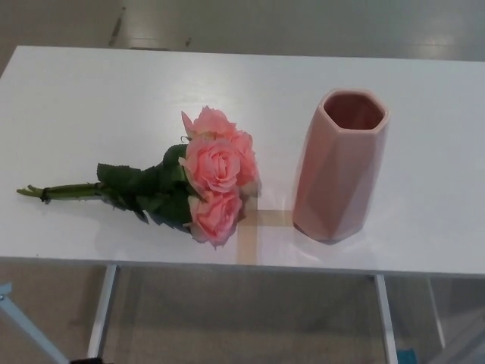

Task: Use the left hand to pick up the rose and then lift and insert it into the pink vase.

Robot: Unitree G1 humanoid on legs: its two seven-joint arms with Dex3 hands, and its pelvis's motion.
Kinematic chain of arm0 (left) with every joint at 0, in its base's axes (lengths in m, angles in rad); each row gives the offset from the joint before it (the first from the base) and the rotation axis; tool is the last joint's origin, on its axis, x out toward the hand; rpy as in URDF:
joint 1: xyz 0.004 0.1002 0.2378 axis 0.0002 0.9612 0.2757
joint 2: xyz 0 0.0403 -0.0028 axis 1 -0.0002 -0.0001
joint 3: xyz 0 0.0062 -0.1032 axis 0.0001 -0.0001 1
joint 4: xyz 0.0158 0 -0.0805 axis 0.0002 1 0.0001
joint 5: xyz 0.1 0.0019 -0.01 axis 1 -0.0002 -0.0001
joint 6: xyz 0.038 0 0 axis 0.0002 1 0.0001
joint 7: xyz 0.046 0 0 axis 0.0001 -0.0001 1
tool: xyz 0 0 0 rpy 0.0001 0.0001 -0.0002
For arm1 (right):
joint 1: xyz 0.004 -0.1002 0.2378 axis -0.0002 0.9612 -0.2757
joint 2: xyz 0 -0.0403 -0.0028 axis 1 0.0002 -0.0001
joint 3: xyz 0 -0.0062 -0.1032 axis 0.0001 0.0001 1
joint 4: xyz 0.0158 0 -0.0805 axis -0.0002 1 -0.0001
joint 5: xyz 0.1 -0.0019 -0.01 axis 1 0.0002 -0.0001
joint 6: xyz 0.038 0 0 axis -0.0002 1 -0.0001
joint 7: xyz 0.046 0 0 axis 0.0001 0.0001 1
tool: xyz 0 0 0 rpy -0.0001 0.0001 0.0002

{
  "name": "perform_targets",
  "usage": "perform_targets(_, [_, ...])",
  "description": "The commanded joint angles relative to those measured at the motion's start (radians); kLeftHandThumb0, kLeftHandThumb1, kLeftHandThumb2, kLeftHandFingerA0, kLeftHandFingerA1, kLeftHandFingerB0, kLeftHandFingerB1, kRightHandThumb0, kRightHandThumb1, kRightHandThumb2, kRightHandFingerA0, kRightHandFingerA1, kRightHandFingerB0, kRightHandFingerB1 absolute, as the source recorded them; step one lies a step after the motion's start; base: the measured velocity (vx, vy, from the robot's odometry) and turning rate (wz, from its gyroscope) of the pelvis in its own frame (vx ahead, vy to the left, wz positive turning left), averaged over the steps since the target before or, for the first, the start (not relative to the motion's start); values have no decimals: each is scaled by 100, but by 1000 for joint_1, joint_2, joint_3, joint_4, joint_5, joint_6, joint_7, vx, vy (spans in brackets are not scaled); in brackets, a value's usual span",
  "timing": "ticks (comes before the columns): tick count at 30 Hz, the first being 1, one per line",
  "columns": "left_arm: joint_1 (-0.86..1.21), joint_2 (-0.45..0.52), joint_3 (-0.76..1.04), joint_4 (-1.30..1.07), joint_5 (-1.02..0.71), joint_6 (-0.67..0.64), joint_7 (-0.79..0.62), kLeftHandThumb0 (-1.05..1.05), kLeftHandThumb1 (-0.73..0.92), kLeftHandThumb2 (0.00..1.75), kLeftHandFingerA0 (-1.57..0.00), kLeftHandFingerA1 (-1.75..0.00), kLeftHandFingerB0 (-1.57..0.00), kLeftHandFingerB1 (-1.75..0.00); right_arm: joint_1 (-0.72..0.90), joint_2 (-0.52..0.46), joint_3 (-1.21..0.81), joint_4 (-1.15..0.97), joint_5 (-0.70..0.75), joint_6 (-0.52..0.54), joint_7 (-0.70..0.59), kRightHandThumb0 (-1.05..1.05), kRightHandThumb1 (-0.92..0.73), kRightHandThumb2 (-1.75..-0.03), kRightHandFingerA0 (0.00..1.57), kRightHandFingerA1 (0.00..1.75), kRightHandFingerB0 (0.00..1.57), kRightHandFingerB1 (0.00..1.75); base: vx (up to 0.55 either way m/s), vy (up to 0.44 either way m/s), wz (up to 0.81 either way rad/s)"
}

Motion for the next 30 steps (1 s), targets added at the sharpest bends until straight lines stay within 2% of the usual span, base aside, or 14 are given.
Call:
perform_targets(1, [163, 79, -89, -396, -198, 75, -266, -36, 40, 52, -55, -44, -57, -40, -8, -18, 8, 10, -10, 0, -10, -23, -56, -56, 65, 49, 59, 45, 0, 0, 0])
perform_targets(6, [234, 130, -77, -656, -282, 110, -264, -37, 40, 52, -47, -42, -48, -37, -9, -17, 12, 8, -12, 1, -18, -22, -57, -56, 68, 50, 60, 45, 0, 0, 0])
perform_targets(7, [249, 139, -64, -708, -295, 104, -256, -46, 34, 66, -38, -48, -42, -45, -9, -17, 13, 8, -12, 1, -17, -22, -57, -56, 68, 50, 60, 45, 0, 0, 0])
perform_targets(9, [278, 146, -32, -797, -314, 87, -234, -39, 39, 52, -35, -38, -38, -33, -9, -17, 13, 8, -10, 1, -15, -22, -57, -56, 68, 49, 60, 45, 0, 0, 0])
perform_targets(13, [311, 145, 0, -874, -324, 77, -204, -40, 39, 52, -32, -37, -35, -32, -10, -19, 14, 11, -11, 0, -13, -22, -57, -56, 68, 49, 60, 45, 0, 0, 0])
perform_targets(14, [328, 136, 17, -910, -327, 67, -184, -21, 20, 81, -14, -53, -13, -50, -12, -20, 16, 12, -13, 1, -13, -22, -57, -56, 68, 49, 61, 45, 0, 0, 0])
perform_targets(15, [362, 105, 57, -981, -324, 30, -131, -22, 19, 80, -11, -52, -10, -49, -13, -21, 19, 14, -16, 2, -13, -23, -57, -56, 68, 49, 61, 46, 0, 0, 0])
perform_targets(18, [361, 34, 116, -1041, -284, -29, -57, -23, 18, 79, -9, -52, -8, -49, -13, -24, 19, 11, -14, 3, -12, -23, -57, -57, 69, 50, 61, 46, 0, 0, 0])
perform_targets(21, [364, 23, 125, -1053, -282, -18, -60, -23, 18, 79, -9, -52, -8, -49, -13, -24, 20, 11, -13, 3, -12, -23, -57, -57, 69, 50, 61, 46, 0, 0, 0])
perform_targets(24, [273, -64, 175, -1030, -199, -61, 12, -24, 17, 78, -7, -51, -6, -49, -14, -22, 26, 13, -16, 4, -16, -23, -56, -56, 70, 50, 62, 46, 0, 0, 0])
perform_targets(25, [230, -78, 188, -1010, -187, -56, 25, -51, 35, 61, -11, -34, -18, -34, -13, -22, 29, 16, -17, 5, -15, -23, -56, -56, 70, 50, 62, 46, 0, 0, 0])
perform_targets(26, [131, -57, 213, -969, -173, -13, 42, -48, 33, 66, -7, -19, -13, -36, -12, -20, 32, 16, -18, 4, -19, -25, -56, -55, 70, 49, 63, 45, 0, 0, 0])
perform_targets(29, [88, -55, 226, -951, -165, 7, 39, -48, 33, 66, -7, -19, -13, -36, -12, -20, 36, 17, -17, 4, -23, -25, -56, -55, 70, 49, 63, 45, 0, 0, 2])
perform_targets(30, [30, -39, 237, -924, -127, 17, 53, -49, 38, 53, 0, -23, -13, -27, -13, -19, 36, 17, -14, 4, -23, -26, -56, -55, 70, 49, 64, 46, 0, 0, 0])
